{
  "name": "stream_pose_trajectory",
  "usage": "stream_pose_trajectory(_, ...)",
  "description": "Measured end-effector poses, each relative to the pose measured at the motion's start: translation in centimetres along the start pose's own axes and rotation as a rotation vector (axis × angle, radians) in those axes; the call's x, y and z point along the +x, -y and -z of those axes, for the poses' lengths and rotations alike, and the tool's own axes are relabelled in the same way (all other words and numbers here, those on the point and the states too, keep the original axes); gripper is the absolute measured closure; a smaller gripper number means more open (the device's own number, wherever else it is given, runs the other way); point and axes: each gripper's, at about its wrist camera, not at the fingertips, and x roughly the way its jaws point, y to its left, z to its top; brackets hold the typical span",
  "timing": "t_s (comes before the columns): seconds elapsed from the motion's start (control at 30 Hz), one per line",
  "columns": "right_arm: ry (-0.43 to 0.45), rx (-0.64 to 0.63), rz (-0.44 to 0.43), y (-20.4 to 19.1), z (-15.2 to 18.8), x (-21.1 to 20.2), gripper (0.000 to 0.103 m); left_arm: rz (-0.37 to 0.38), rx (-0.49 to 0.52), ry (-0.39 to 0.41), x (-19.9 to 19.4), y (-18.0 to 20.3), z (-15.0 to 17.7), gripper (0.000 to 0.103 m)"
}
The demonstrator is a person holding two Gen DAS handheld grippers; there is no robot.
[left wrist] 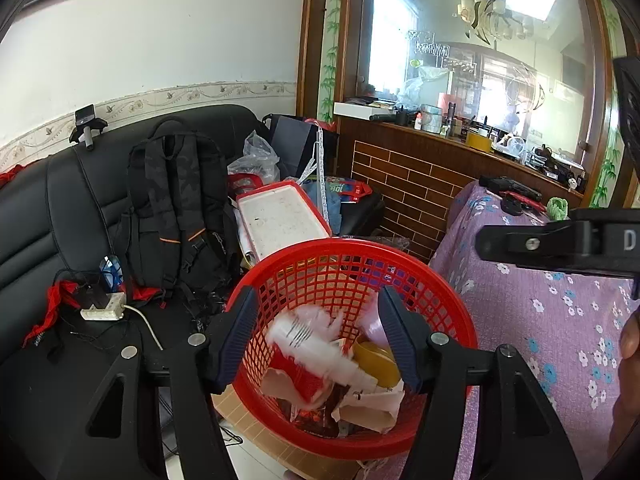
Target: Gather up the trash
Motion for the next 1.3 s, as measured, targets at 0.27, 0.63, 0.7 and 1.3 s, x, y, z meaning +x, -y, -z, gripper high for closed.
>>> stream_pose_trajectory(0.27, 0.078, -0.030, 0.104, 1.5, 2.9, -4.6, 0.020, -0.041, -0.001, 0.080, -3.3, 1.4, 0.6, 0.010)
stream_pose_trajectory(0.63, 0.125, -0.077, 0.346, 4.4, 9.2, -10.0, 0.006, -0.144, 0.019, 0.122, -6.7, 3.6, 2.5, 0.000)
stream_pose_trajectory(0.7, 0.134, -0.091, 0.390, 4.8, 10.3, -11.0, 0.005, -0.174, 0.039, 0.121, -7.4, 4.1, 2.9, 0.000)
stream_pose_trajectory(1.3, 0.203, -0.126, 0.601, 5.4, 18.1, -17.9, 0.001, -0.169, 0.072, 0.104, -12.3, 7.8, 6.9, 0.000)
